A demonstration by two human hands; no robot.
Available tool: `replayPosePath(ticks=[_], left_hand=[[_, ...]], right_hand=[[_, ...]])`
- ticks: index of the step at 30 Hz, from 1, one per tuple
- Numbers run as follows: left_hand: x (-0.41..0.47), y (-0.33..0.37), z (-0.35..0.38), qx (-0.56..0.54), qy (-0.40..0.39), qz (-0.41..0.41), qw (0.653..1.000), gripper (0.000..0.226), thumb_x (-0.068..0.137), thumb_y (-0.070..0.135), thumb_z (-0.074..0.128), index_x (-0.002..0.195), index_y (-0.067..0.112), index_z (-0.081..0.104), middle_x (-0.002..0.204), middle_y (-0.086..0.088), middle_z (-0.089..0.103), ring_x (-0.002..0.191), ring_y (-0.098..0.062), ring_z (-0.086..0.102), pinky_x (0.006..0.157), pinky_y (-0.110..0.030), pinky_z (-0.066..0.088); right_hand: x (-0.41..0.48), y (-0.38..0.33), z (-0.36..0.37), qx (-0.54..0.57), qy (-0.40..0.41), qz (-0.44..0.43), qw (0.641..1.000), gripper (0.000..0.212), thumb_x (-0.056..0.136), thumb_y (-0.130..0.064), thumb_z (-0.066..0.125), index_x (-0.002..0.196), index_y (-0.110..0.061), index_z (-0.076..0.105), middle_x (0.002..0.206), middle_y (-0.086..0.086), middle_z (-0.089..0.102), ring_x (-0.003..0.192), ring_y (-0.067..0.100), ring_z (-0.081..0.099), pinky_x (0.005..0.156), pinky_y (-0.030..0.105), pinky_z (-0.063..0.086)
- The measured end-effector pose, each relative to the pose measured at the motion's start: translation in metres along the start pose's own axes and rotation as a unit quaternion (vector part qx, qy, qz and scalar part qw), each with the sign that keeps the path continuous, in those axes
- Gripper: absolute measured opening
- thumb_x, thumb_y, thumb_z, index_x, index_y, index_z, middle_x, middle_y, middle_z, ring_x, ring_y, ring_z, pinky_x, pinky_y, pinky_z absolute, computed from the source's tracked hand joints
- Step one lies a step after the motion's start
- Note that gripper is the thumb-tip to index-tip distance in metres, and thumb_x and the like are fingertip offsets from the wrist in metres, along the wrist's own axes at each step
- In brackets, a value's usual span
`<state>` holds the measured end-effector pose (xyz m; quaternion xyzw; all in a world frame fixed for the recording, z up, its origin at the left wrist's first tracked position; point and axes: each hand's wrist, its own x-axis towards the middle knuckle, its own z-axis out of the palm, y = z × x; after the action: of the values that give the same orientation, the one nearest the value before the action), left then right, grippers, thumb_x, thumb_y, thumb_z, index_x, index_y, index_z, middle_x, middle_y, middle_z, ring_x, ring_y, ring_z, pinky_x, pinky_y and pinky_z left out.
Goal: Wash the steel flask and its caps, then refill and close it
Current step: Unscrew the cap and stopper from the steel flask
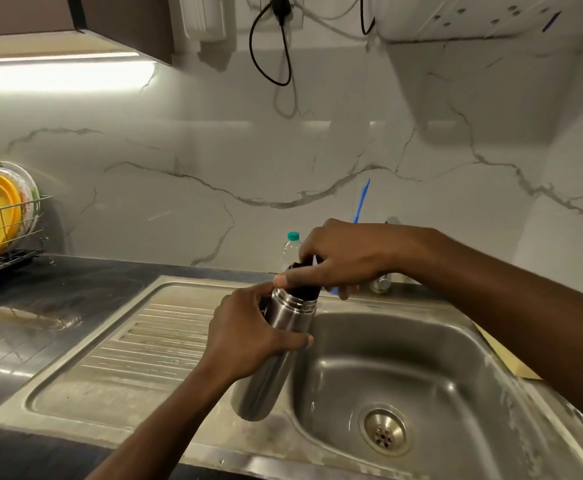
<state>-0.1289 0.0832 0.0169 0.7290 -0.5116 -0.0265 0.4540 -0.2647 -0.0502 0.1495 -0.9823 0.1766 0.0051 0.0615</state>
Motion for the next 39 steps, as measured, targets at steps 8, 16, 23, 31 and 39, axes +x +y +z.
replayPosePath(ticks=[8,16,23,31,39], left_hand=[[-0.001,0.0,0.0,-0.003,-0.005,-0.002,1.0,0.058,0.043,0.065,0.089,0.094,0.044,0.072,0.081,0.02,0.076,0.071,-0.002,0.071,0.074,-0.039,0.064],[-0.002,0.002,0.0,0.01,0.009,0.003,1.0,0.066,0.042,0.076,0.082,0.099,0.053,0.06,0.086,0.025,0.071,0.076,-0.001,0.07,0.076,-0.037,0.065],[-0.001,-0.002,0.004,-0.027,-0.011,-0.012,0.999,0.06,0.042,0.066,0.092,0.094,0.042,0.074,0.082,0.02,0.076,0.072,-0.002,0.072,0.076,-0.042,0.064],[-0.004,-0.013,-0.008,-0.059,-0.006,-0.02,0.998,0.058,0.045,0.062,0.095,0.095,0.04,0.075,0.085,0.014,0.078,0.076,-0.008,0.075,0.076,-0.048,0.064],[-0.007,-0.032,-0.047,-0.037,0.037,-0.032,0.998,0.062,0.042,0.07,0.09,0.092,0.037,0.075,0.083,0.013,0.077,0.075,-0.009,0.074,0.076,-0.048,0.064]], right_hand=[[-0.003,0.004,-0.015,-0.027,-0.027,-0.122,0.992,0.043,0.09,-0.043,0.078,0.13,-0.031,0.067,0.113,-0.018,0.069,0.099,0.004,0.067,0.09,0.025,0.053],[-0.007,-0.001,-0.007,0.042,0.01,-0.03,0.999,0.057,0.088,-0.069,0.067,0.12,-0.022,0.07,0.089,-0.004,0.079,0.074,0.01,0.077,0.076,0.029,0.06],[-0.014,-0.005,-0.017,-0.004,-0.03,-0.114,0.993,0.047,0.083,-0.02,0.085,0.123,-0.035,0.065,0.113,-0.019,0.063,0.099,0.004,0.065,0.087,0.025,0.052],[-0.015,0.007,-0.023,0.074,0.038,-0.152,0.985,0.051,0.08,0.001,0.077,0.119,-0.029,0.065,0.124,-0.015,0.062,0.113,-0.001,0.057,0.081,0.011,0.049],[0.022,0.023,-0.009,0.23,0.032,-0.078,0.969,0.052,0.085,-0.012,0.085,0.13,-0.029,0.064,0.13,-0.003,0.062,0.104,0.017,0.073,0.081,0.034,0.065]])
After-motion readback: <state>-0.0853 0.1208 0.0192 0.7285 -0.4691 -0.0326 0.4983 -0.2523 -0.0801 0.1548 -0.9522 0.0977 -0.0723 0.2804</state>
